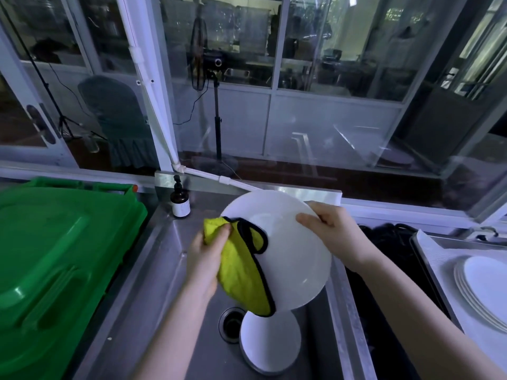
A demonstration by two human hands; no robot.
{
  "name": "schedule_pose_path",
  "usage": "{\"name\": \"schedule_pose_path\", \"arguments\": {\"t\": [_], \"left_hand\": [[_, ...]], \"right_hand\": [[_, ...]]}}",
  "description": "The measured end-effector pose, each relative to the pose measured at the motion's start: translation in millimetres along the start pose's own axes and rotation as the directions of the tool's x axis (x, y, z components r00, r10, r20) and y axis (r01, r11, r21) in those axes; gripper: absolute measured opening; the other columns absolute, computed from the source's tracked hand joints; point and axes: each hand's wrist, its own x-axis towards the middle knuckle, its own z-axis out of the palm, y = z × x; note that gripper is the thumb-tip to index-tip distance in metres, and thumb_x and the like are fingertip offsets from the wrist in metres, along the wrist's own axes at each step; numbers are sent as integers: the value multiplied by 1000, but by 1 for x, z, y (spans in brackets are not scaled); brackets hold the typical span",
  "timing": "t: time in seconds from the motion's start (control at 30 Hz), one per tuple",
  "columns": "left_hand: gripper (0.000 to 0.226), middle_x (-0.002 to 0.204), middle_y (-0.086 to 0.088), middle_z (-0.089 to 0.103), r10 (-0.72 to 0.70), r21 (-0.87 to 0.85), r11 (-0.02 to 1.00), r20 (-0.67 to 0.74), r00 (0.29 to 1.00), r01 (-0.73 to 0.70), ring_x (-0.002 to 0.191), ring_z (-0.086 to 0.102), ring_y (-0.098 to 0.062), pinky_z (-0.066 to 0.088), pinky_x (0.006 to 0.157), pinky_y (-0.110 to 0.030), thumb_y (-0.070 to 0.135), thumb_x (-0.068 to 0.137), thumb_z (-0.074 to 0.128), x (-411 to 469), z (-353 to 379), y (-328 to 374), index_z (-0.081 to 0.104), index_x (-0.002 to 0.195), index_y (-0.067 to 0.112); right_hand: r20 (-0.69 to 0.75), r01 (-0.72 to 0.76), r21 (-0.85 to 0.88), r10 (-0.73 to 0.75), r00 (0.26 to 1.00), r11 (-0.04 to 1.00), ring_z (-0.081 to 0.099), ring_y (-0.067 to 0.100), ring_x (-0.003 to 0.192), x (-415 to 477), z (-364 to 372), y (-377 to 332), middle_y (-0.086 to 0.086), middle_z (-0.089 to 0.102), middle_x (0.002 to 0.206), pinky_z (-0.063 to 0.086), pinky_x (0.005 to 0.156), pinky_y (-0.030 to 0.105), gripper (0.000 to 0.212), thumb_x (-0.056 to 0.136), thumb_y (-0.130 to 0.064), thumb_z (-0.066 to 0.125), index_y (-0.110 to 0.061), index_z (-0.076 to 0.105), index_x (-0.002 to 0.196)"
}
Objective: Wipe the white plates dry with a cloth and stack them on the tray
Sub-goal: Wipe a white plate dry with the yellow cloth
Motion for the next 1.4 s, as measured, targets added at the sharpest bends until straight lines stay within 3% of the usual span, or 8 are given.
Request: {"name": "schedule_pose_path", "arguments": {"t": [0.2, 0.37, 0.5, 0.63, 0.83, 1.0, 1.13, 1.4], "left_hand": [[16, 80, -1, 77, -243, -159, 957, 12, 970, 242, 71, 74, -16, 54, 49, -25, 24, 88, 70, -24, 13, -35, 68, 99, 12], [12, 89, -12, 76, -151, -79, 985, 8, 989, 151, 75, 74, -21, 58, 59, -32, 18, 88, 71, -15, 6, -24, 70, 96, 9], [14, 80, 2, 76, 33, 280, 958, 126, 991, -68, 81, 72, -20, 56, 74, -35, 23, 80, 80, -7, -1, 9, 69, 86, 17], [20, 67, 12, 68, 222, 533, 693, 483, 847, -485, 58, 57, 3, 42, 58, -14, 23, 74, 84, -3, 7, 51, 64, 73, 27], [21, 67, 12, 63, 137, 564, 395, 744, 654, -725, 56, 50, -4, 36, 54, -19, 38, 71, 82, -6, 21, 77, 62, 74, 44], [20, 69, 7, 69, 294, 445, 720, 498, 816, -532, 63, 59, -4, 45, 62, -20, 22, 77, 81, -10, 16, 62, 68, 72, 36], [8, 76, -1, 73, 226, 349, 886, 253, 941, -306, 68, 65, -10, 51, 66, -26, 25, 81, 78, -16, 7, 42, 70, 80, 22], [19, 76, 18, 70, 200, 533, 555, 660, 724, -639, 70, 63, 2, 43, 63, -13, 40, 69, 84, -7, 11, 54, 65, 74, 40]], "right_hand": [[-253, -105, 412, 224, 941, 905, 53, 25, 76, -18, 21, 30, 29, 57, 83, 40, 68, 40, 19, 100, -13, 57, 5, 63, 96], [-39, -213, 483, 265, 964, 849, 72, 24, 85, -27, 11, 31, 12, 73, 97, 59, 69, 40, 18, 99, -9, 57, -19, 65, 111], [0, -102, 247, 105, 994, 964, 71, 19, 93, -10, -16, 13, 5, 73, 105, 57, 74, 33, 17, 95, -20, 66, -19, 65, 112], [49, 62, -272, -50, 998, 960, 65, 29, 94, 5, -2, -5, 13, 71, 95, 49, 87, 40, 32, 98, -37, 58, -8, 69, 105], [188, 228, -319, -175, 967, 920, 41, 18, 63, 3, 13, -15, 2, 47, 61, 33, 60, 30, 33, 97, -29, 64, -25, 50, 67], [-31, 157, -230, -169, 985, 960, 26, 8, 55, -4, 9, -10, -7, 28, 55, 23, 52, 25, 50, 97, -31, 62, -20, 31, 60], [-152, 11, -53, -19, 988, 999, 29, 14, 58, -18, 14, 2, 6, 32, 63, 23, 56, 33, 55, 97, -37, 59, 7, 38, 71], [103, 171, -264, -149, 983, 949, 28, 11, 58, -13, 9, -16, 3, 31, 60, 22, 55, 30, 50, 98, -31, 61, -1, 39, 65]]}}
